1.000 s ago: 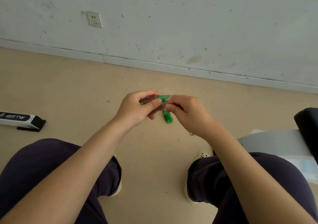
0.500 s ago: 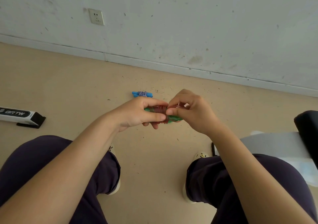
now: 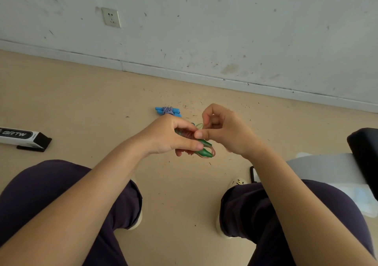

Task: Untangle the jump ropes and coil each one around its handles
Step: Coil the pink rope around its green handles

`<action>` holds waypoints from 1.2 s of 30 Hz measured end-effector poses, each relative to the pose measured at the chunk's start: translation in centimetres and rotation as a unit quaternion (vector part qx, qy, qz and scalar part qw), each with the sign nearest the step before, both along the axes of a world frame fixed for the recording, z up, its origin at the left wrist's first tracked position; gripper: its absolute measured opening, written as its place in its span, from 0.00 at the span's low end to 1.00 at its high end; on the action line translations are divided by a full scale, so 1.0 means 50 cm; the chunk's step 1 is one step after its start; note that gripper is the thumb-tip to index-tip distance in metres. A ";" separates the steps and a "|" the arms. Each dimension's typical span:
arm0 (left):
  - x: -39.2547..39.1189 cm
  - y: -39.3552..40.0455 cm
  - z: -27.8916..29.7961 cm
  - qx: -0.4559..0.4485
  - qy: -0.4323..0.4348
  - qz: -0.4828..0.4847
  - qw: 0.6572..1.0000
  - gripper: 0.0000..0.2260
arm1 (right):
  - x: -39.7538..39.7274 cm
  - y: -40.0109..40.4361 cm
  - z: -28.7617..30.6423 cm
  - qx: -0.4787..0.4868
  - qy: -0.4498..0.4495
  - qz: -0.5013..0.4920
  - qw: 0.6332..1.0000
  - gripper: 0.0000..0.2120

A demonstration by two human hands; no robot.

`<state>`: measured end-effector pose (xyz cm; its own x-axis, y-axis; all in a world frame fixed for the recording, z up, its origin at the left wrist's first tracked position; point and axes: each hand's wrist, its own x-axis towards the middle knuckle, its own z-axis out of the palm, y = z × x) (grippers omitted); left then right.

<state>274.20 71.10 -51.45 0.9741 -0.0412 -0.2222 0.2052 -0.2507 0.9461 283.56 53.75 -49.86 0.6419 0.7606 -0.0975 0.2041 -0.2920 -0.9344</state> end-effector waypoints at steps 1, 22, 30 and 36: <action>-0.001 -0.002 0.000 0.006 -0.005 0.001 1.000 0.07 | 0.002 0.001 -0.004 0.010 0.000 0.000 1.000 0.15; 0.010 0.008 0.013 -0.201 -0.067 0.242 0.947 0.16 | 0.014 0.000 -0.021 0.036 0.029 -0.040 0.998 0.05; 0.011 0.009 0.009 -0.234 -0.051 0.285 0.928 0.10 | -0.001 0.011 -0.015 0.055 -0.019 -0.078 0.995 0.06; 0.023 -0.003 -0.007 -0.196 -0.053 0.332 0.921 0.11 | -0.023 0.023 -0.018 0.082 -0.051 -0.071 0.993 0.05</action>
<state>275.36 70.94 -51.80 0.8289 0.5149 -0.2188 0.0911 0.2617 0.9608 282.42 54.92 -50.76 0.7437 0.6622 0.0917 0.2678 -0.1694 -0.9485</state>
